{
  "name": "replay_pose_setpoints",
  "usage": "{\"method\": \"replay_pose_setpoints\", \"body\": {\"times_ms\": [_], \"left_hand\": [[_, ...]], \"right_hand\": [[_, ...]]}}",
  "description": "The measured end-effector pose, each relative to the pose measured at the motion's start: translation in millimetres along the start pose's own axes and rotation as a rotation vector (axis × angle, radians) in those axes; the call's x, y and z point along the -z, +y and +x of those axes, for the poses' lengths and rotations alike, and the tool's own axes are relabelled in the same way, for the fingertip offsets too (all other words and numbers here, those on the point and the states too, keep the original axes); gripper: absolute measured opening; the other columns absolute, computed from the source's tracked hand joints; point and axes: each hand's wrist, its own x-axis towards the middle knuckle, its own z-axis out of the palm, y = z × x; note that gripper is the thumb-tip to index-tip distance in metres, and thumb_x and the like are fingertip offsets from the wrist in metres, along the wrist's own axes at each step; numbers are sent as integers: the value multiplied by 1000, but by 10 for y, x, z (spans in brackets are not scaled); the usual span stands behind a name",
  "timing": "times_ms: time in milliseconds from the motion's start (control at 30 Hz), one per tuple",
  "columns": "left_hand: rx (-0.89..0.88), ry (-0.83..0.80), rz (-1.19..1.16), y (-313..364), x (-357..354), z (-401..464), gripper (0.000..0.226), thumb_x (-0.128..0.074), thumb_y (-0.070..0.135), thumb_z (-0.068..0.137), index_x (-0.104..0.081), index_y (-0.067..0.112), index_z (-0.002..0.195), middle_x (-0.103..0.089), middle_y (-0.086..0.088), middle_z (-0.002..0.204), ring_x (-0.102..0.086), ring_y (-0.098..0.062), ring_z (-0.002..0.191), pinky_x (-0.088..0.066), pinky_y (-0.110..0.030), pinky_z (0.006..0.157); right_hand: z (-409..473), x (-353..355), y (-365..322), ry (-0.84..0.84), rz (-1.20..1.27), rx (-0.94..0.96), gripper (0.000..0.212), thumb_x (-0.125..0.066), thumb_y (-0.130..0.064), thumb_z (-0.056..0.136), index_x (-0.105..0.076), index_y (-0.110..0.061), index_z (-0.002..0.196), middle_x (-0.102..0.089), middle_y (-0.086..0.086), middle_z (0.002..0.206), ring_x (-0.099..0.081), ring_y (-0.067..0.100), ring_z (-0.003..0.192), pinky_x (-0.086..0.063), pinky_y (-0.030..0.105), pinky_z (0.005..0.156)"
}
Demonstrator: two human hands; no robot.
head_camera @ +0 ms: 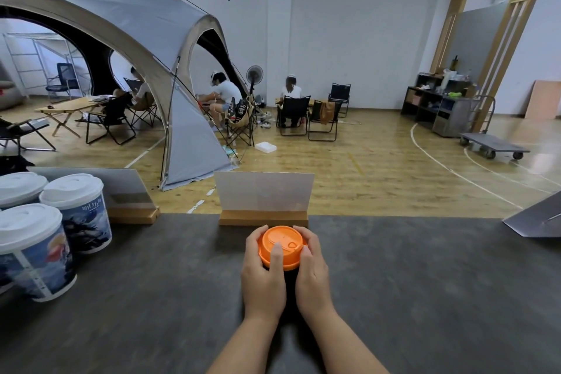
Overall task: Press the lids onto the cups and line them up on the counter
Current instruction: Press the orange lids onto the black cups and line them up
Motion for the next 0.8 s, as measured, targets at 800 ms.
{"method": "replay_pose_setpoints", "body": {"times_ms": [800], "left_hand": [[69,-29,-76,-18,-17,2,47,-39,68,76,-42,50,120,-52,22,116,-56,-6,104,-53,-28,82]], "right_hand": [[2,-21,-38,27,67,-49,41,-30,-54,89,-48,-33,118,-58,-12,115,-59,2,101,-49,12,77]]}}
